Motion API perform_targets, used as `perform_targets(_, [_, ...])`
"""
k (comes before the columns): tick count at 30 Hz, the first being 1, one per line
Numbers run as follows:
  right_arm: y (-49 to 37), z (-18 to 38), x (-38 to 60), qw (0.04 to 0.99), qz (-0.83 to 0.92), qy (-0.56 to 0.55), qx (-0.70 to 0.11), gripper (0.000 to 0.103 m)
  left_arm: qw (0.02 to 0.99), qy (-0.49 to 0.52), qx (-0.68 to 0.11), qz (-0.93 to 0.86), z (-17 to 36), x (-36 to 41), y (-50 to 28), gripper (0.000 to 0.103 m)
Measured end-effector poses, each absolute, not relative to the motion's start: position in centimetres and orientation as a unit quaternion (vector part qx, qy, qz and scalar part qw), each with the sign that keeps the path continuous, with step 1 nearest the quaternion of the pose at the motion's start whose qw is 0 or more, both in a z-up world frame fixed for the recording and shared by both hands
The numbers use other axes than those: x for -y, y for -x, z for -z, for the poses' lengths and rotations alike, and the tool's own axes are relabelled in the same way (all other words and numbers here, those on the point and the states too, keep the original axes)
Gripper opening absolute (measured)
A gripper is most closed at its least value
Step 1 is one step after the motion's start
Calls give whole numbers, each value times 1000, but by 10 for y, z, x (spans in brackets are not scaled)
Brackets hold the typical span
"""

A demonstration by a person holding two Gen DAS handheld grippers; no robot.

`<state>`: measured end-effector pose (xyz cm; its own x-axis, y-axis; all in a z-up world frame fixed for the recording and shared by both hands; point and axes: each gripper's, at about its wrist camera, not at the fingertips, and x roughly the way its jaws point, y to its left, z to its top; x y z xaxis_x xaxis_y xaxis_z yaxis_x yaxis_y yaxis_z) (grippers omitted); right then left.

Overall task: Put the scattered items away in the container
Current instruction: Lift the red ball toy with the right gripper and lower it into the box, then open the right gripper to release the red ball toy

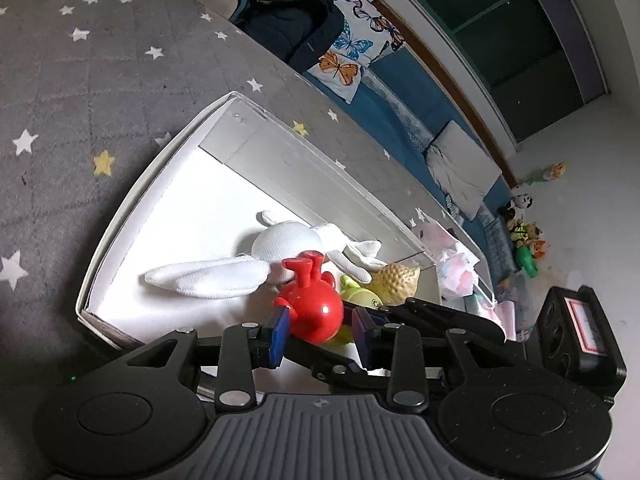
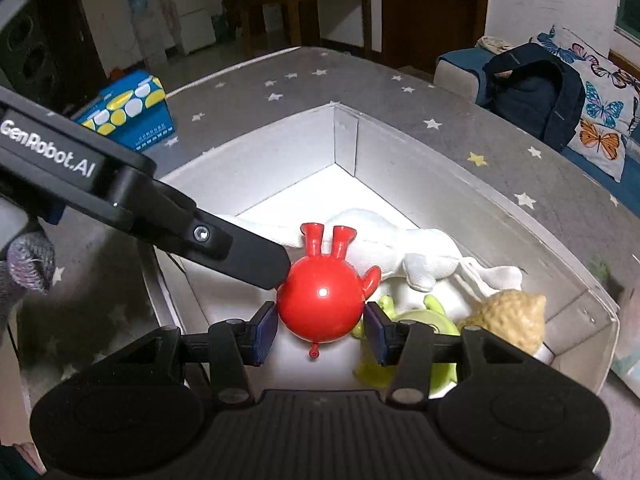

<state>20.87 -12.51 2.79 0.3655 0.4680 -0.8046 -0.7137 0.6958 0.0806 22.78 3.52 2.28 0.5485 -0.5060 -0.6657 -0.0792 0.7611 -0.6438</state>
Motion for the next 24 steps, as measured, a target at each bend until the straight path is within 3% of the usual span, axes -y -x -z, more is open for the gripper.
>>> perform_targets(24, [-216,-26,121,809,-365,140,-439,52,838,275,-458,115,-19,-27,-231,36])
